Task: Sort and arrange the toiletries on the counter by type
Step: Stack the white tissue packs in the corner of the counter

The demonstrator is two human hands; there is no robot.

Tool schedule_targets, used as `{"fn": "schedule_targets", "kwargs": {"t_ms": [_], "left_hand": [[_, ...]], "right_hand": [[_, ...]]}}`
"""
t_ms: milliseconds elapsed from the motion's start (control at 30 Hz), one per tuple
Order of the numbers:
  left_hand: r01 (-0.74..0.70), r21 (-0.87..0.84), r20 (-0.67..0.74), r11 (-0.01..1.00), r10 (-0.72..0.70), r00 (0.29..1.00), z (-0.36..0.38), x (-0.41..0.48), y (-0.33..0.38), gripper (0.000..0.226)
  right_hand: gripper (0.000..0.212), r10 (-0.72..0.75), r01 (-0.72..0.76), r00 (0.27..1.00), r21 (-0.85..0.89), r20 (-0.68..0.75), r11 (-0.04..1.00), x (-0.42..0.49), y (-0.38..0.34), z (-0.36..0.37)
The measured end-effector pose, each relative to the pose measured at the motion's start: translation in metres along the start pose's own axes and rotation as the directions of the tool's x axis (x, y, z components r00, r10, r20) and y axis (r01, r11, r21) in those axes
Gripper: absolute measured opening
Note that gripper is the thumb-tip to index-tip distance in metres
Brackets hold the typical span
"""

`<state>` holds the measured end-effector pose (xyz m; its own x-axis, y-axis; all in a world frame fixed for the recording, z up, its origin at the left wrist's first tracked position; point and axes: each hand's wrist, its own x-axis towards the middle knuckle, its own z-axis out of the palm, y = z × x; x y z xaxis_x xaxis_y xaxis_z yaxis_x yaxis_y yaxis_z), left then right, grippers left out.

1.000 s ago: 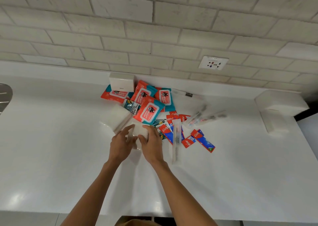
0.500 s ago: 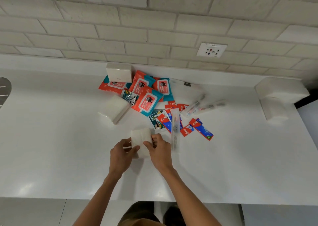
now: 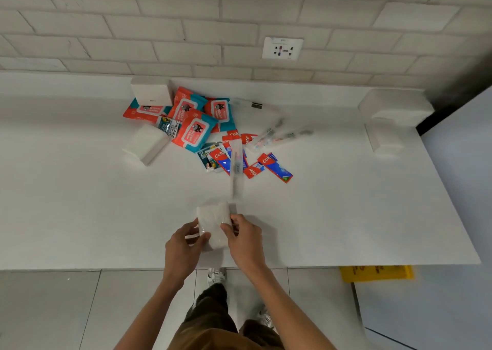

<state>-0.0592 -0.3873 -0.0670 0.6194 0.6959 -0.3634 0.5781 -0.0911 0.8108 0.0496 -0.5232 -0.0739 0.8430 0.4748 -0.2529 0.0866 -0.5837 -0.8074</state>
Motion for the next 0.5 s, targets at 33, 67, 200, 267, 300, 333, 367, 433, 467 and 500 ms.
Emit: {"fn": "schedule_targets", "kwargs": {"t_ms": [33,67,200,267,300,333,367,433,467,500], "left_hand": [[-0.009,0.005,0.005,1.0,0.009,1.0,0.008,-0.007,0.002,0.054],[-0.02,0.007,0.014,1.0,0.02,1.0,0.017,-0.014,0.004,0.054],[-0.054,-0.009,0.067,0.999,0.054,0.996,0.06,-0.041,0.017,0.055],[-0.091,0.002,0.091,0.996,0.09,0.992,0.086,-0.055,0.025,0.056],[-0.109,0.008,0.1,0.994,0.108,0.989,0.096,-0.059,0.029,0.057],[-0.125,0.016,0.108,0.992,0.123,0.987,0.105,-0.061,0.033,0.056],[-0.147,0.028,0.119,0.989,0.142,0.983,0.115,-0.066,0.039,0.055],[-0.186,0.052,0.145,0.981,0.177,0.974,0.137,-0.073,0.052,0.053],[-0.196,0.062,0.16,0.979,0.185,0.97,0.148,-0.075,0.059,0.053],[-0.201,0.068,0.175,0.977,0.186,0.967,0.157,-0.076,0.065,0.053]], "right_hand": [[0.027,0.004,-0.004,1.0,0.004,-0.01,1.0,-0.007,0.005,-0.008],[0.028,0.007,-0.007,1.0,0.007,-0.025,1.0,-0.014,0.011,-0.016],[0.03,0.015,-0.014,0.995,0.013,-0.101,1.0,-0.037,0.045,-0.053],[0.029,0.019,-0.014,0.989,0.039,-0.144,0.999,-0.045,0.067,-0.076],[0.029,0.024,-0.016,0.987,0.052,-0.161,0.999,-0.048,0.075,-0.085],[0.03,0.029,-0.019,0.984,0.061,-0.177,0.998,-0.05,0.081,-0.093],[0.031,0.03,-0.017,0.978,0.067,-0.205,0.998,-0.053,0.088,-0.102],[0.036,0.014,0.003,0.961,0.058,-0.278,0.998,-0.059,0.102,-0.119],[0.039,-0.005,0.02,0.95,0.044,-0.312,0.999,-0.06,0.11,-0.126],[0.039,-0.036,0.045,0.939,0.021,-0.342,0.999,-0.061,0.118,-0.132]]}}
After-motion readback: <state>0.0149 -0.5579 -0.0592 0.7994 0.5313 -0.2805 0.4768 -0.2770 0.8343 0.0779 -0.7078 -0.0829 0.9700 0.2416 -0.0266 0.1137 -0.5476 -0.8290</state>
